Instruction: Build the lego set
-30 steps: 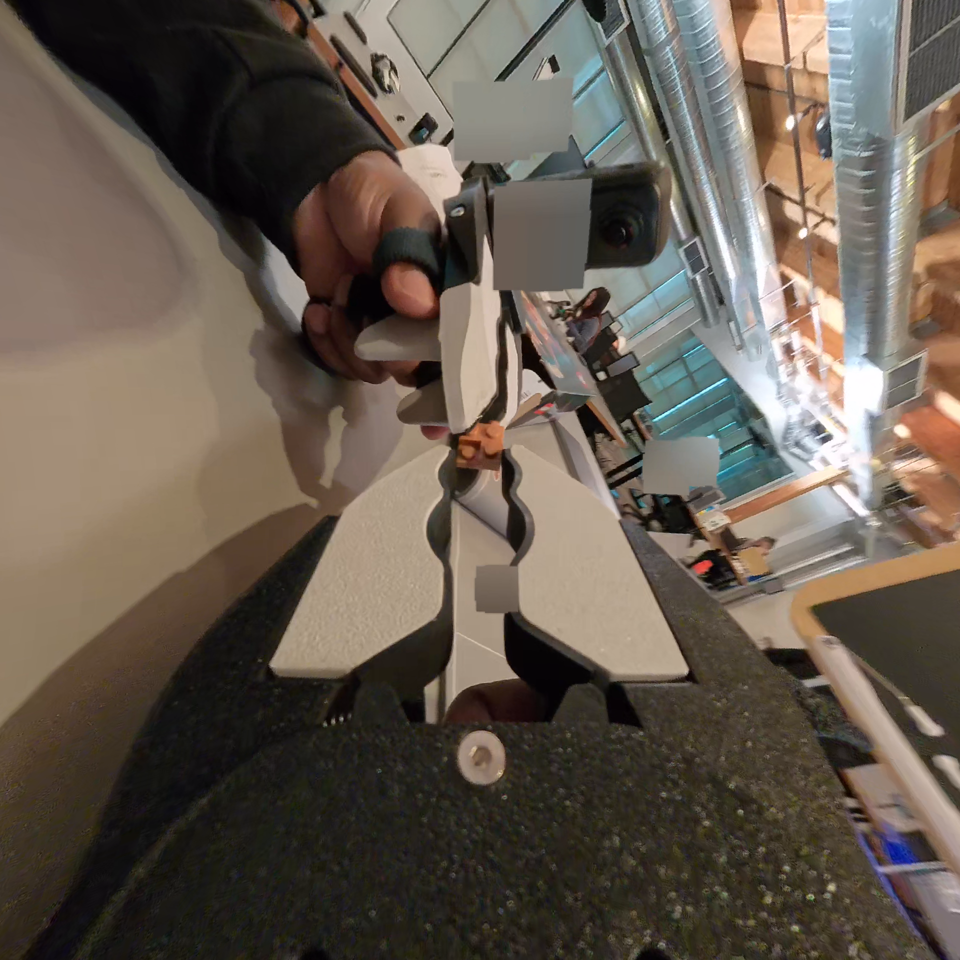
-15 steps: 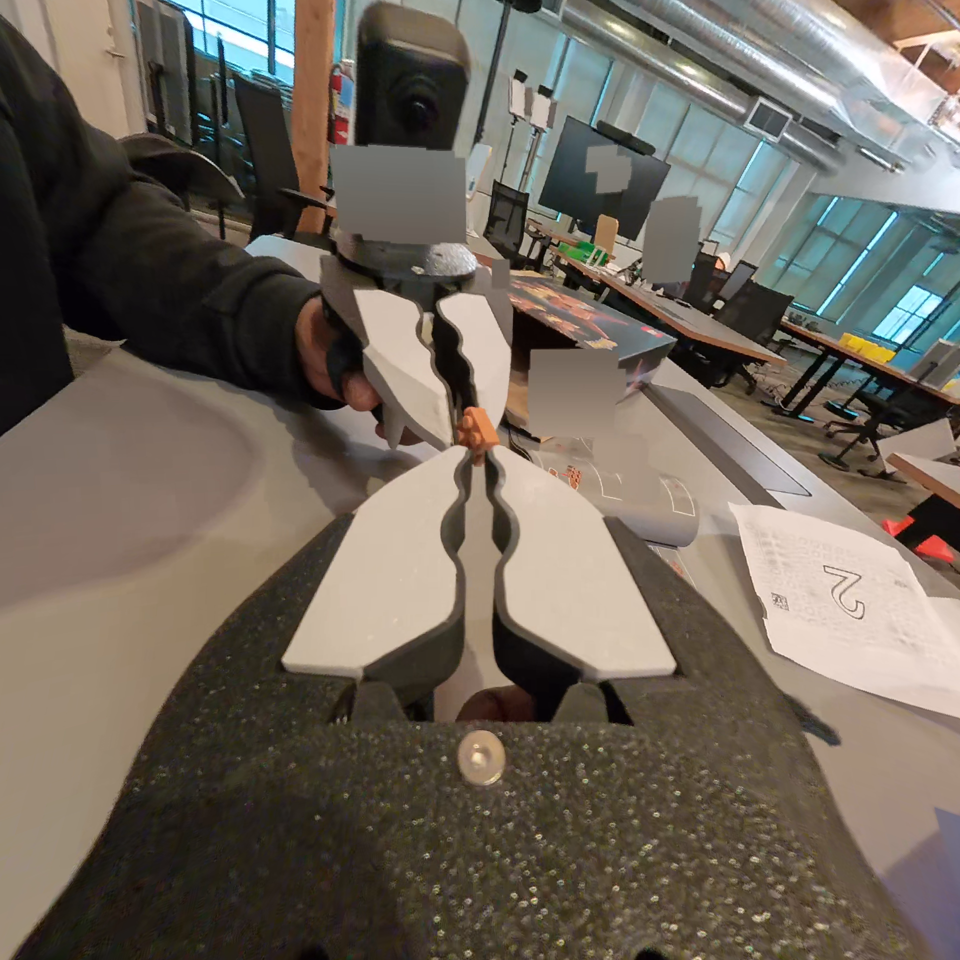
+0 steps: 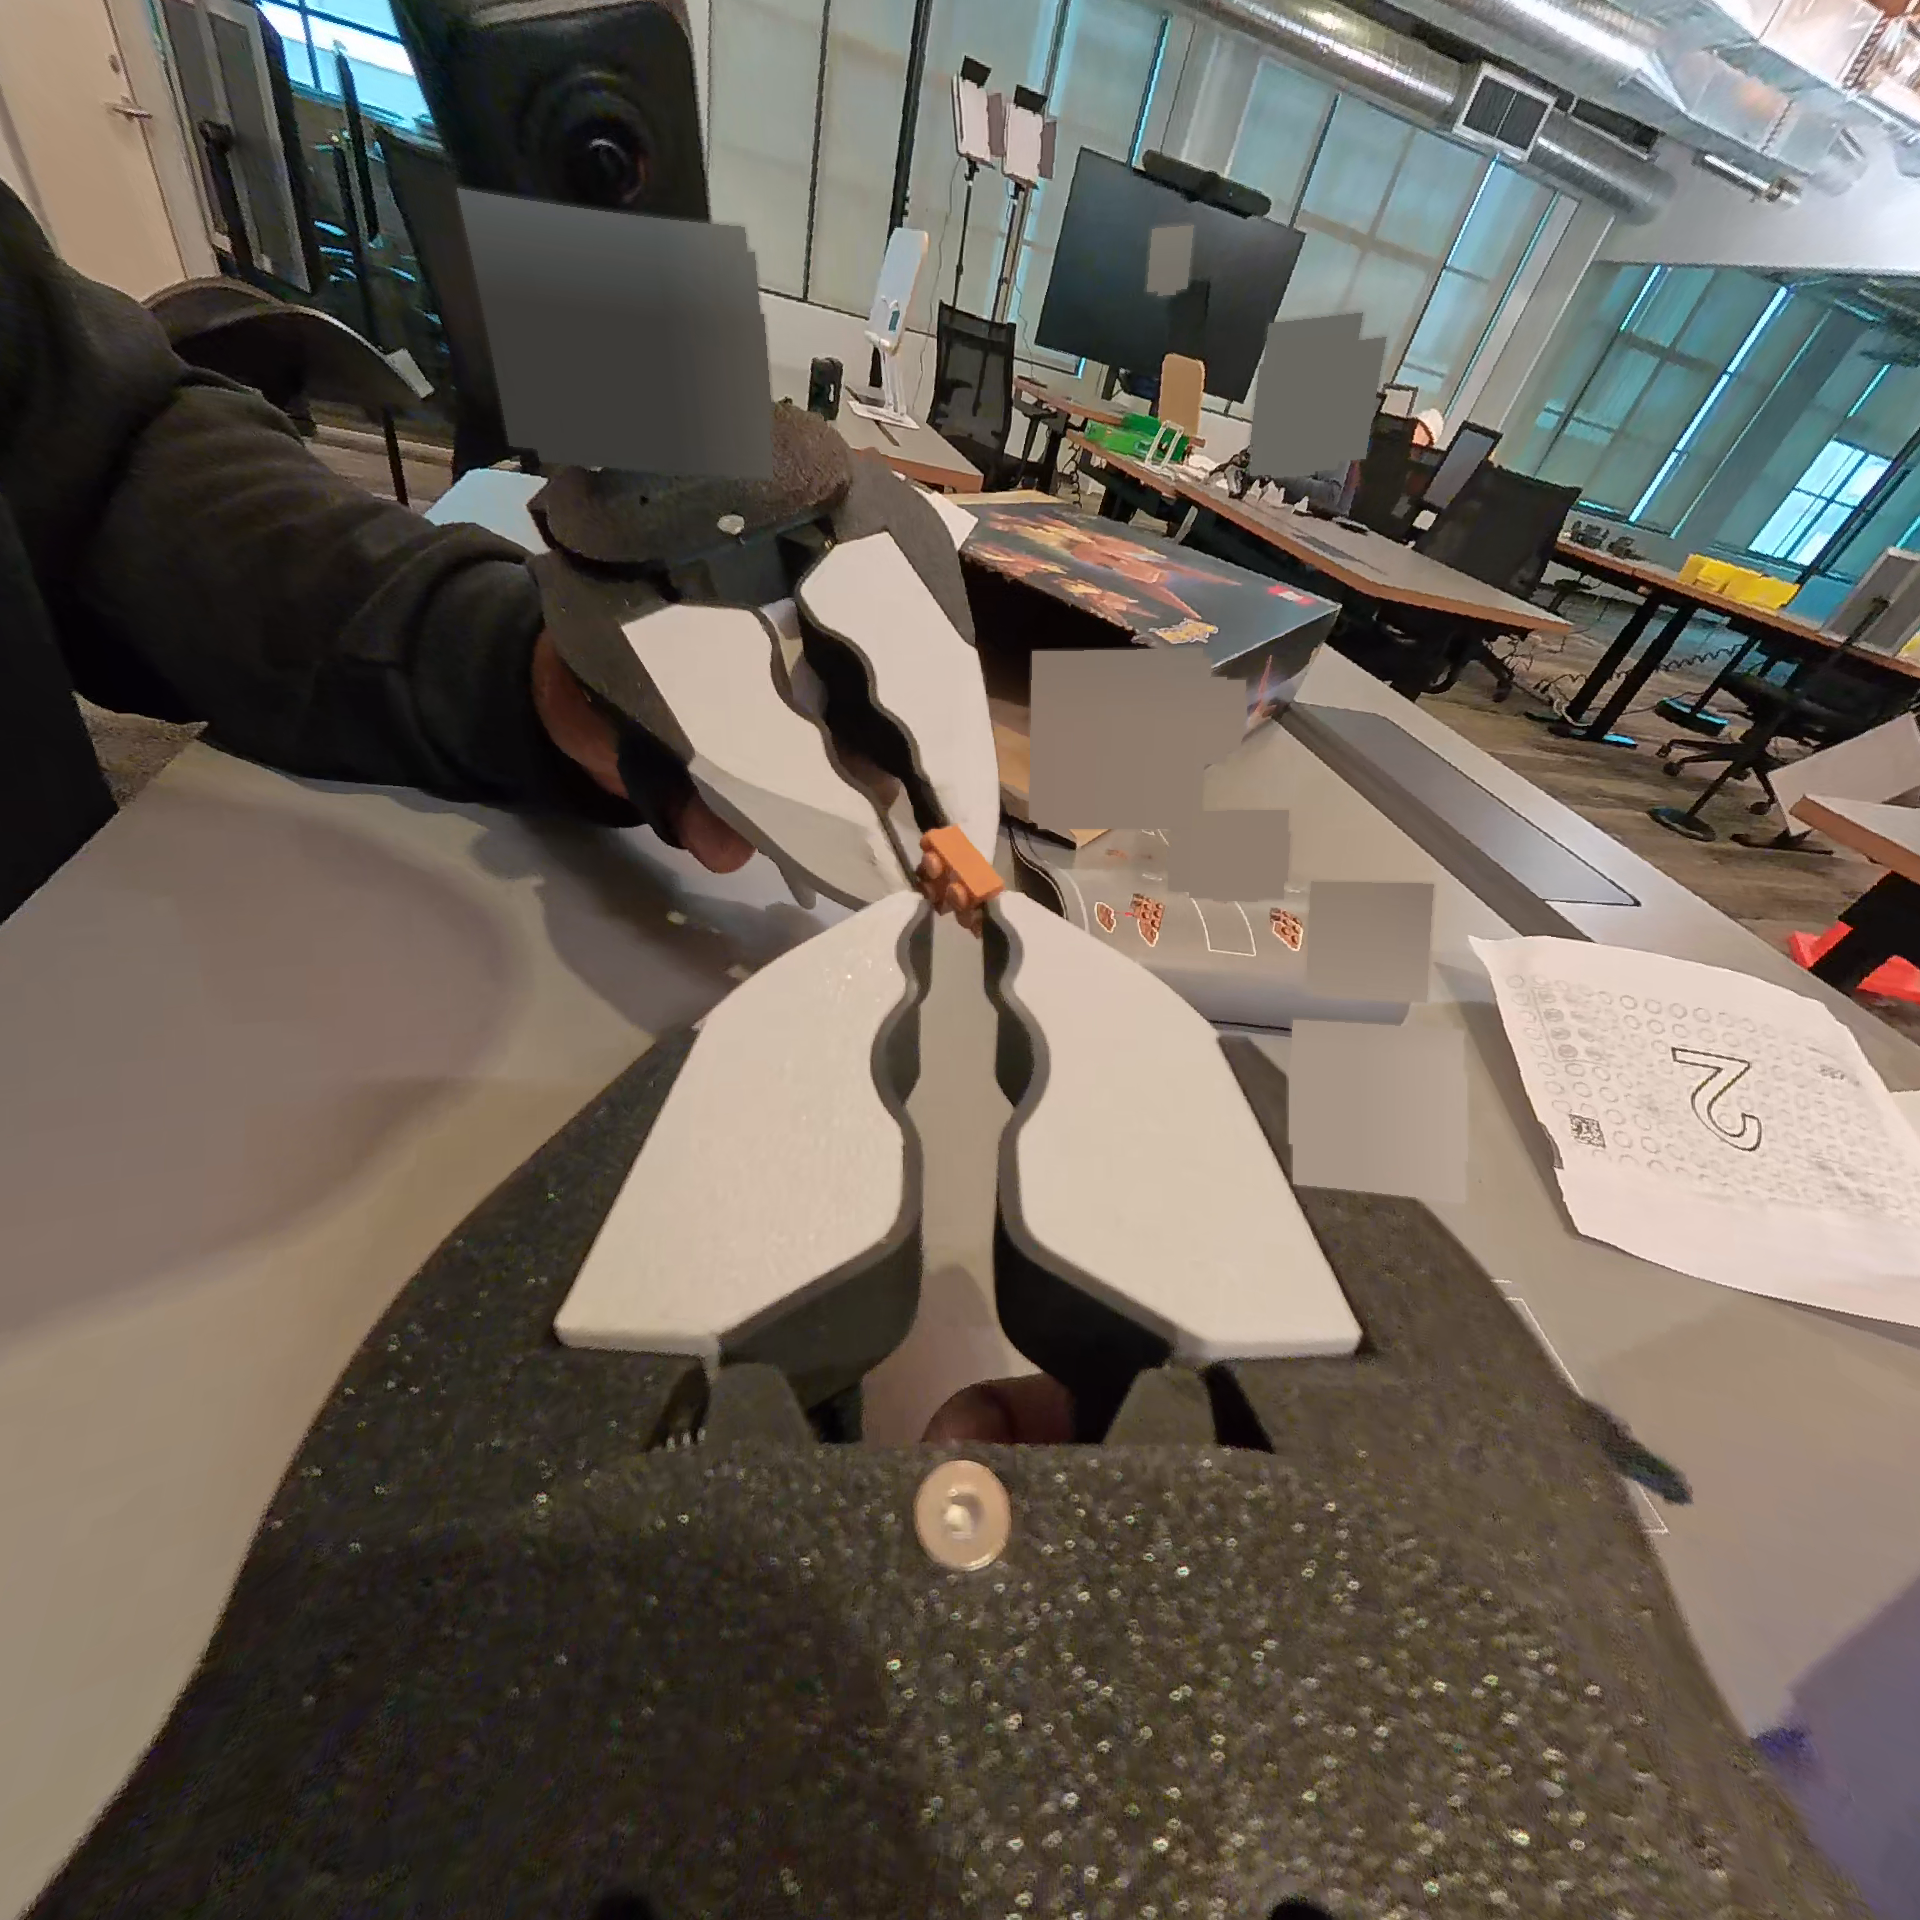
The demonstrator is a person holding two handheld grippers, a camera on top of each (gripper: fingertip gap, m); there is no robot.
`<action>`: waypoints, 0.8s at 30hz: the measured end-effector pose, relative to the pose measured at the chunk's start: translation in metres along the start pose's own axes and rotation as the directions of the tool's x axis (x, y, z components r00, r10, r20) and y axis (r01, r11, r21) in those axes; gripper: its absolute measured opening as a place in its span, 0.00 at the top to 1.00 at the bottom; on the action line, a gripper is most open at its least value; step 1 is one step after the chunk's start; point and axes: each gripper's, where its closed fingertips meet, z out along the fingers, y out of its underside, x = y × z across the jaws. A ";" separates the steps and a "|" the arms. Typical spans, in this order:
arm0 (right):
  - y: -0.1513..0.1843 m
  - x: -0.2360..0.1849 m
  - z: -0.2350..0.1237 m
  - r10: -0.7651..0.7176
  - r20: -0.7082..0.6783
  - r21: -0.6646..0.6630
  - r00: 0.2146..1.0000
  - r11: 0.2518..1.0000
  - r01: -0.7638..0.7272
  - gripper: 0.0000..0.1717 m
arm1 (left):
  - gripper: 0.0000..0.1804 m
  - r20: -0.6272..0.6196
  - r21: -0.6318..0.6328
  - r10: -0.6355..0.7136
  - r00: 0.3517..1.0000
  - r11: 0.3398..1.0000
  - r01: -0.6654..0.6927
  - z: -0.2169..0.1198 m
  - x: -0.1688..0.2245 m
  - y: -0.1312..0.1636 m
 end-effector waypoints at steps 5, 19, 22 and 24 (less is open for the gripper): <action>0.003 0.003 0.002 -0.036 -0.056 -0.038 0.998 0.999 0.034 0.97 | 0.96 0.036 -0.058 0.051 0.998 0.997 -0.049 0.001 -0.002 0.004; 0.021 0.006 0.007 -0.182 -0.145 -0.192 0.973 0.969 0.153 0.97 | 0.96 0.055 -0.219 0.073 0.996 0.974 -0.059 0.005 -0.002 0.023; 0.024 0.006 0.008 -0.216 -0.154 -0.222 0.964 0.958 0.180 0.97 | 0.96 0.055 -0.245 0.082 0.995 0.967 -0.066 0.006 -0.002 0.027; 0.026 0.006 0.009 -0.242 -0.159 -0.242 0.957 0.949 0.200 0.97 | 0.96 0.054 -0.261 0.083 0.995 0.963 -0.066 0.006 -0.001 0.029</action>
